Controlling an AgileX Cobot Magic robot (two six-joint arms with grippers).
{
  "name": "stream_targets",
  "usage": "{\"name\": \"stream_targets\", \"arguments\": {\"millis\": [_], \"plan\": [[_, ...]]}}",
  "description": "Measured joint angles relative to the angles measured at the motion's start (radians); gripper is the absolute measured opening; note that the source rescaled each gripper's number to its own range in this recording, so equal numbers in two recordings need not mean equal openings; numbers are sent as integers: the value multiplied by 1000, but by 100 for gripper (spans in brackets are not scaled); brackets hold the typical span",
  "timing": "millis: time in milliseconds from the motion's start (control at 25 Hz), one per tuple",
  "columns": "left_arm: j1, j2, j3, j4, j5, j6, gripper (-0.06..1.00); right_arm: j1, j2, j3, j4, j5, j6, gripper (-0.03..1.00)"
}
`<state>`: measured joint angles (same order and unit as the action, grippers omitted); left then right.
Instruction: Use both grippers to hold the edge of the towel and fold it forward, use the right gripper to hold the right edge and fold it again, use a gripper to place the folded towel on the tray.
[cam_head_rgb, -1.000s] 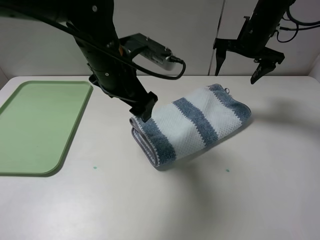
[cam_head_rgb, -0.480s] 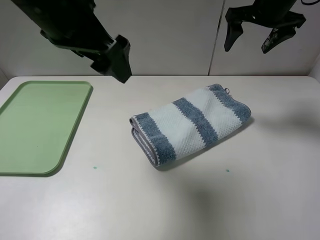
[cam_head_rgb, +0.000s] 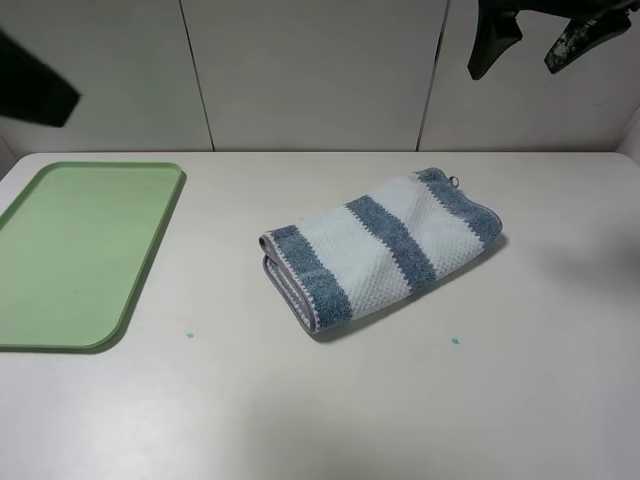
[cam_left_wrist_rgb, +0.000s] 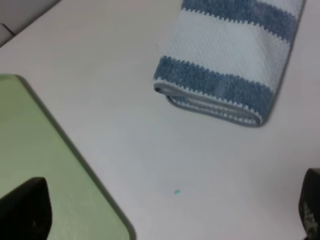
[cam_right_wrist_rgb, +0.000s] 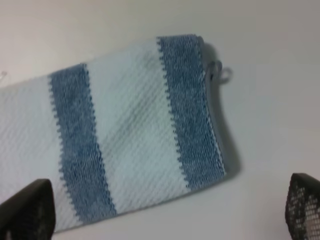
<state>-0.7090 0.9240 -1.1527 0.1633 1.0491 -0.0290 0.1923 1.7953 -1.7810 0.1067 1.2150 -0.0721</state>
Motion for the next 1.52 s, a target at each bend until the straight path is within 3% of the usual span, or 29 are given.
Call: {"name": "stream_targets", "arguments": {"millis": [400,600,840,1000,1520], "plan": [[0,-592,291,-41,22,-21,99,0,-10,57,12,1,-26,100],[0,-785,414,-63,90,-9,99,0,-10,57,15,0,-27,100],[0,-868,563,-84,91,-9,99,0,-10,57,21,0,-21,100],[0,-908,642,-122,37,-9,98,0,-10,57,26,0,-14,100],[17,-931,656,-147,10,-9,96,0,-10,57,38,2,-31,100]]}}
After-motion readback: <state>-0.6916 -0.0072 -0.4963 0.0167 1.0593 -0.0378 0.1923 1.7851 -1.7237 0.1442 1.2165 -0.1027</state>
